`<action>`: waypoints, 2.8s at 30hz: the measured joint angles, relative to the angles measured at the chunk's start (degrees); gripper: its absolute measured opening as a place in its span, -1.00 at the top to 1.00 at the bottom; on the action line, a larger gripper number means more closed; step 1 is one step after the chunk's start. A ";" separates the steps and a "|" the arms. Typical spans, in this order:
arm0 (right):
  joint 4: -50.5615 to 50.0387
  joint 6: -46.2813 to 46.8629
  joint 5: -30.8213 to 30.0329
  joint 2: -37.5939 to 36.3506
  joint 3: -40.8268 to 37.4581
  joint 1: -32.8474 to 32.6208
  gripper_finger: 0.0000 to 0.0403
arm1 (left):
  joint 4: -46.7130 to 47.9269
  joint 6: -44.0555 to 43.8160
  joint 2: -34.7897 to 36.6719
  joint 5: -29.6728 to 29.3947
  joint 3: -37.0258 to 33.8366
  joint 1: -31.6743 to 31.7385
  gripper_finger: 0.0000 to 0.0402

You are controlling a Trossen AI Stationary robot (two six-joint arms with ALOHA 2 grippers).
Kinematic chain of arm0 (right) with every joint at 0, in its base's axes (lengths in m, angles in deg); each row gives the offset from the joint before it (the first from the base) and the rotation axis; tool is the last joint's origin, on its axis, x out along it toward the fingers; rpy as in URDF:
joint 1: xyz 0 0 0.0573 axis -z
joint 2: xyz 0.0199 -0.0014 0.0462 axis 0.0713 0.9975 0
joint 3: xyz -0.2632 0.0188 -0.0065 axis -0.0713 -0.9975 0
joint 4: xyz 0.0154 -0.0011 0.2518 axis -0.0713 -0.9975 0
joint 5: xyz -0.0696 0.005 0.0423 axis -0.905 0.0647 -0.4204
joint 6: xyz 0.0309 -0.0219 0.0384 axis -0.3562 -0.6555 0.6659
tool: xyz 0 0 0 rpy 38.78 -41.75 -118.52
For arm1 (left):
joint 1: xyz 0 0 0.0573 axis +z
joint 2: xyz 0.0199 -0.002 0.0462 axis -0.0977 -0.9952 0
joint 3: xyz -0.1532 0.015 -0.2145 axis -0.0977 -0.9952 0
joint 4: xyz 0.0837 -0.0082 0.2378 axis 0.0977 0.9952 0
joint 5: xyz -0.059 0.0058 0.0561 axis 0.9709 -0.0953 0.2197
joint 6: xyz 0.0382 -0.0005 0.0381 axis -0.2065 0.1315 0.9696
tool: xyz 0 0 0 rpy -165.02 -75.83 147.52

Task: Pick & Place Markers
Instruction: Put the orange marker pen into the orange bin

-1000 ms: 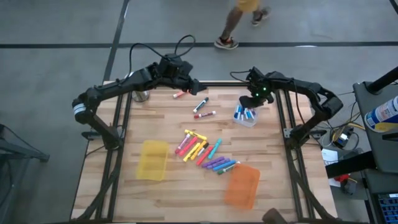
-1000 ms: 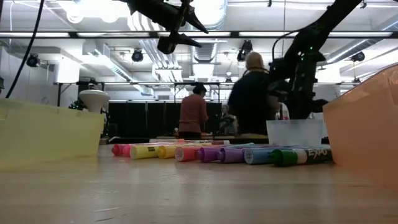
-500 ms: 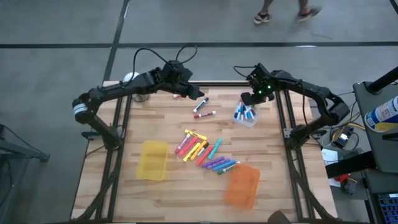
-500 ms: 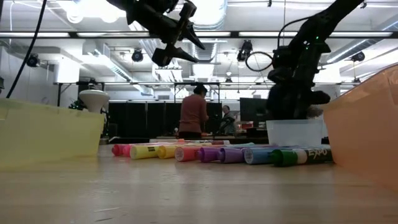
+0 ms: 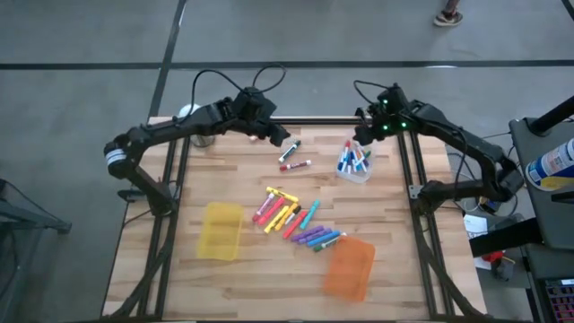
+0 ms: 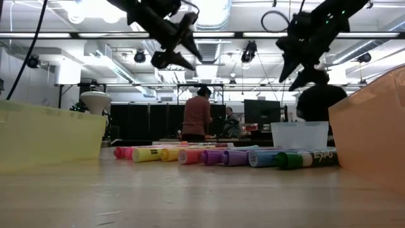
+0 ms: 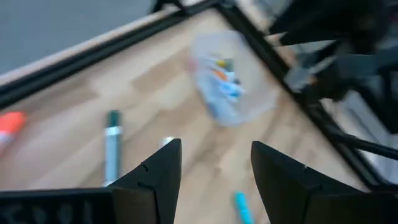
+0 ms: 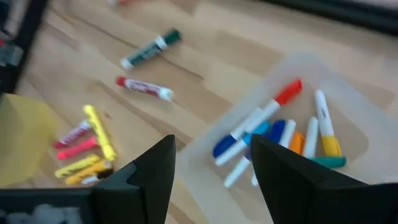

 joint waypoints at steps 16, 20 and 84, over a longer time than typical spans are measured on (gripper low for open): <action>5.41 4.65 -0.04 -4.12 0.00 -3.93 -0.01 | 7.73 18.08 -10.65 -2.19 0.00 13.16 0.07; 5.43 5.45 -0.08 -4.12 0.00 -4.64 -0.01 | 7.58 20.08 -14.66 -3.11 0.36 15.68 0.07; 34.13 24.54 4.55 -4.01 0.00 -9.95 -0.01 | -21.30 -17.29 -10.45 17.83 6.86 2.86 0.76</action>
